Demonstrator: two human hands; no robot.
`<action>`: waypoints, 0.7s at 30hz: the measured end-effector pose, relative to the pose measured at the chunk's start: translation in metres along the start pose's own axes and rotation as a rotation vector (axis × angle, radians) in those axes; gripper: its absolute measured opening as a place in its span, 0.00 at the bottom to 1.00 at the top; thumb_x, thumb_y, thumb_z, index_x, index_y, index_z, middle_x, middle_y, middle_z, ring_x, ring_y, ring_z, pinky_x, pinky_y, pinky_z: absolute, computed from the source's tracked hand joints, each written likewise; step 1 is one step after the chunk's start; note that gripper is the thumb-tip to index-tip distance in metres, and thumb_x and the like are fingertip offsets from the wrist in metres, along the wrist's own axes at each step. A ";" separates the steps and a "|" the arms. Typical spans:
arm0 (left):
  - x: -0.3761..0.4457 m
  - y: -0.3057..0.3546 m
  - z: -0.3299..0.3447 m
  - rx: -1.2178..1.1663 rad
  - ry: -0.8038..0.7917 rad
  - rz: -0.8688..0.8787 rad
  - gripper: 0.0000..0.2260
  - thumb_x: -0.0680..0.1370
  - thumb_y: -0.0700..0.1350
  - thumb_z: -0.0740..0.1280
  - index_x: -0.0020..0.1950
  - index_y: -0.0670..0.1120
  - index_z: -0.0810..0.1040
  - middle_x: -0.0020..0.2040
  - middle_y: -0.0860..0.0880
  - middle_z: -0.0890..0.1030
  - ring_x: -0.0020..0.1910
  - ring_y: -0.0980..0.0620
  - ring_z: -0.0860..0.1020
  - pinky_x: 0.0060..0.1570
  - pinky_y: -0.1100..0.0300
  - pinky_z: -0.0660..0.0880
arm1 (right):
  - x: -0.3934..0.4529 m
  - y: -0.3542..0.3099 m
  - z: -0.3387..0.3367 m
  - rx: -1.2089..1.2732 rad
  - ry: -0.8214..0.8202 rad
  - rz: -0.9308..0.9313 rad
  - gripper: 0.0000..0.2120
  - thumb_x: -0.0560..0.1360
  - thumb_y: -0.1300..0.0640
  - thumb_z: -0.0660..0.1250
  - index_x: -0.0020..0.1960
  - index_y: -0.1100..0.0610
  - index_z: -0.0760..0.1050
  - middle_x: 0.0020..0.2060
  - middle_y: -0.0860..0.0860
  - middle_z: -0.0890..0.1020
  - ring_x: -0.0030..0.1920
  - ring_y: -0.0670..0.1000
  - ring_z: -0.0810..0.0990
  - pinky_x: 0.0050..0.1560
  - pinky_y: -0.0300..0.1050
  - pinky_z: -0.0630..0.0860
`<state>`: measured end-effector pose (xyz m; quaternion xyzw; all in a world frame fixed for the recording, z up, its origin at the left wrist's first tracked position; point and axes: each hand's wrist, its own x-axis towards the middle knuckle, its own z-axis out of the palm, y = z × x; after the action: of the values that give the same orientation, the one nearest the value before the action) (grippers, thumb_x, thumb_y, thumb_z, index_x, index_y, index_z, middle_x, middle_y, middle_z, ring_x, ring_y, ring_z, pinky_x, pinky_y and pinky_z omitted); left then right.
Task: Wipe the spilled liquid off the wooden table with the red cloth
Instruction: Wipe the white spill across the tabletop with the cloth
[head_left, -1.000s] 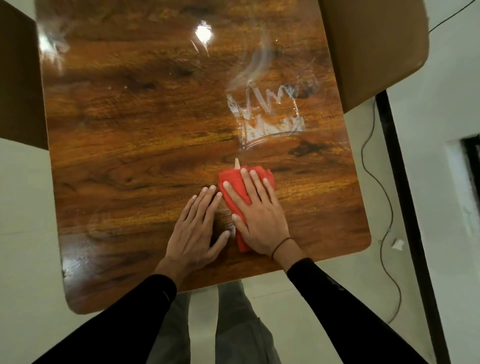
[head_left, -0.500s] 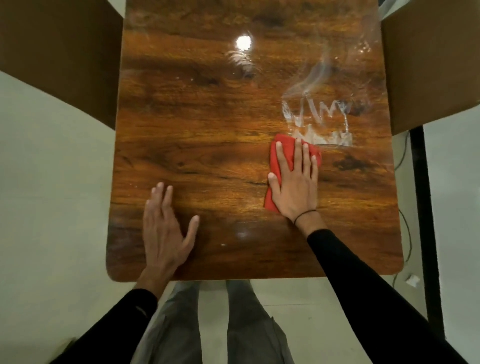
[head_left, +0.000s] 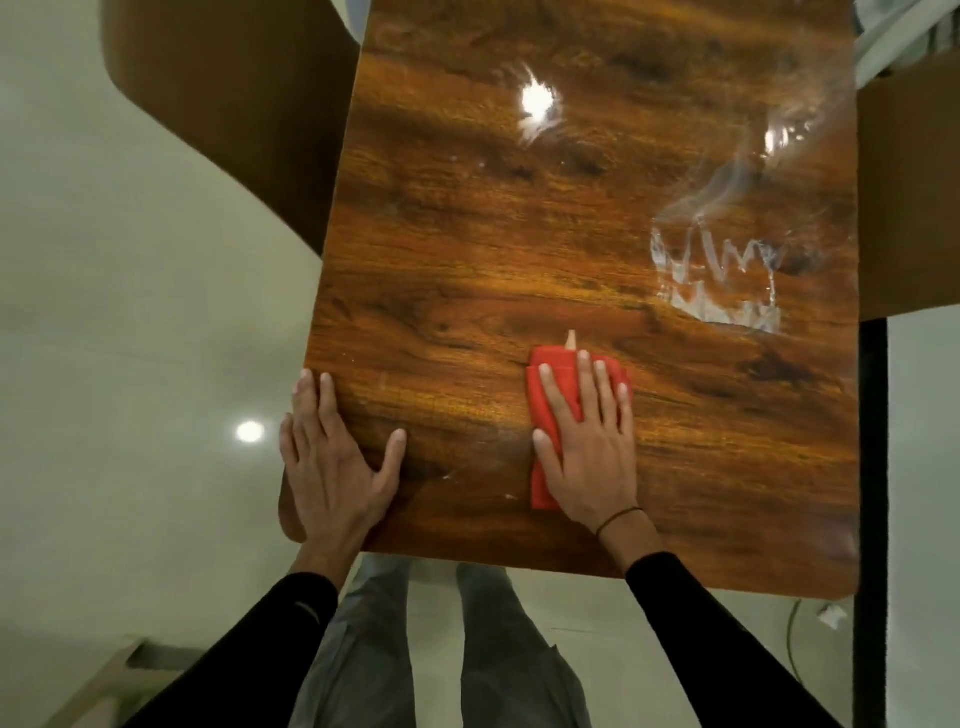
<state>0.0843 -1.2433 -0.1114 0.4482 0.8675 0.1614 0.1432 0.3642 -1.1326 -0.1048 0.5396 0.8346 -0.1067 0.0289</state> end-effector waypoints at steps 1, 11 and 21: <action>0.000 -0.001 0.000 -0.030 0.008 -0.005 0.45 0.81 0.69 0.61 0.90 0.45 0.51 0.90 0.43 0.52 0.89 0.40 0.54 0.87 0.40 0.49 | 0.005 -0.002 -0.001 -0.003 0.013 0.053 0.37 0.89 0.37 0.53 0.93 0.43 0.45 0.93 0.56 0.46 0.92 0.60 0.44 0.90 0.68 0.47; -0.001 -0.008 -0.005 -0.399 0.093 -0.109 0.40 0.83 0.72 0.52 0.89 0.48 0.57 0.89 0.46 0.58 0.87 0.45 0.60 0.83 0.46 0.61 | 0.105 -0.135 0.000 -0.011 0.020 -0.157 0.38 0.88 0.37 0.52 0.93 0.46 0.44 0.92 0.61 0.45 0.92 0.64 0.45 0.90 0.69 0.48; 0.009 -0.014 -0.032 -0.883 0.159 -0.404 0.37 0.82 0.65 0.57 0.88 0.49 0.60 0.86 0.47 0.65 0.85 0.54 0.65 0.83 0.46 0.66 | 0.033 -0.172 0.021 0.004 -0.104 -0.748 0.37 0.88 0.38 0.56 0.93 0.43 0.46 0.93 0.57 0.47 0.92 0.62 0.45 0.90 0.68 0.46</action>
<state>0.0567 -1.2482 -0.0885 0.1539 0.7941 0.5163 0.2815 0.1935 -1.1753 -0.1052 0.1914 0.9712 -0.1388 0.0292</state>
